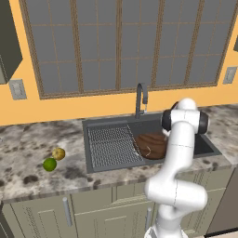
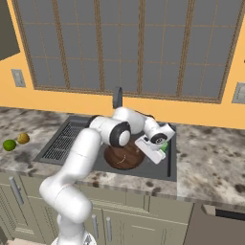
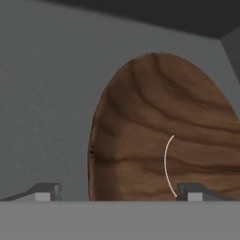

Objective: Remove the squash and lime from the sink. Then move the bowl and cup from the counter to the sink for washing.

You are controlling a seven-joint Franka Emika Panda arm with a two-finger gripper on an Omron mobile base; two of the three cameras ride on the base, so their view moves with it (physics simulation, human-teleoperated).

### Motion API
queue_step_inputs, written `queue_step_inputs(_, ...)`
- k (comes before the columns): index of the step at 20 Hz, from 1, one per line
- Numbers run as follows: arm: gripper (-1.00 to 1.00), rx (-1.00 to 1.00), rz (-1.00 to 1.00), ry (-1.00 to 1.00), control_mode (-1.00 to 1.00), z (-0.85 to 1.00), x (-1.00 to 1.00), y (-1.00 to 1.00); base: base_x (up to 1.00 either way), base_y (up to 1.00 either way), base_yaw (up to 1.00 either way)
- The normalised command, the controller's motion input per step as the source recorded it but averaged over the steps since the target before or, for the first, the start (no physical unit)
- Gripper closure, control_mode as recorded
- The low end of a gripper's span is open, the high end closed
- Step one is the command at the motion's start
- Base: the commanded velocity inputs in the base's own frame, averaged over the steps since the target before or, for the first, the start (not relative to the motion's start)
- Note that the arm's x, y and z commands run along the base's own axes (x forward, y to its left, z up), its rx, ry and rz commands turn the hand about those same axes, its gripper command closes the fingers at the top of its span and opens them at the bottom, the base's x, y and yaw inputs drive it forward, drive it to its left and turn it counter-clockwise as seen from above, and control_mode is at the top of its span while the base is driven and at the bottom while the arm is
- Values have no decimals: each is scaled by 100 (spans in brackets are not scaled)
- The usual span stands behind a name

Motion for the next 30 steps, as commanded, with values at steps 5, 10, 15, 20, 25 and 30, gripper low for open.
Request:
queue_step_inputs(5, -100, 0, 0, -3, -100, 38, -16, 0, 0, 0, 0)
queue_step_inputs(10, -100, -1, -3, -11, -100, 38, -24, 0, 0, 0, 0)
queue_step_inputs(15, -100, 0, -7, -12, -100, 39, -26, 0, 0, 0, 0)
queue_step_inputs(20, -100, -1, -10, -9, -100, 40, -25, 0, 0, 0, 0)
queue_step_inputs(25, -100, -9, -16, -1, -100, 44, -22, 0, 0, 0, 0)
queue_step_inputs(30, -100, -14, -24, 0, -100, 42, -21, 0, 0, 0, 0)
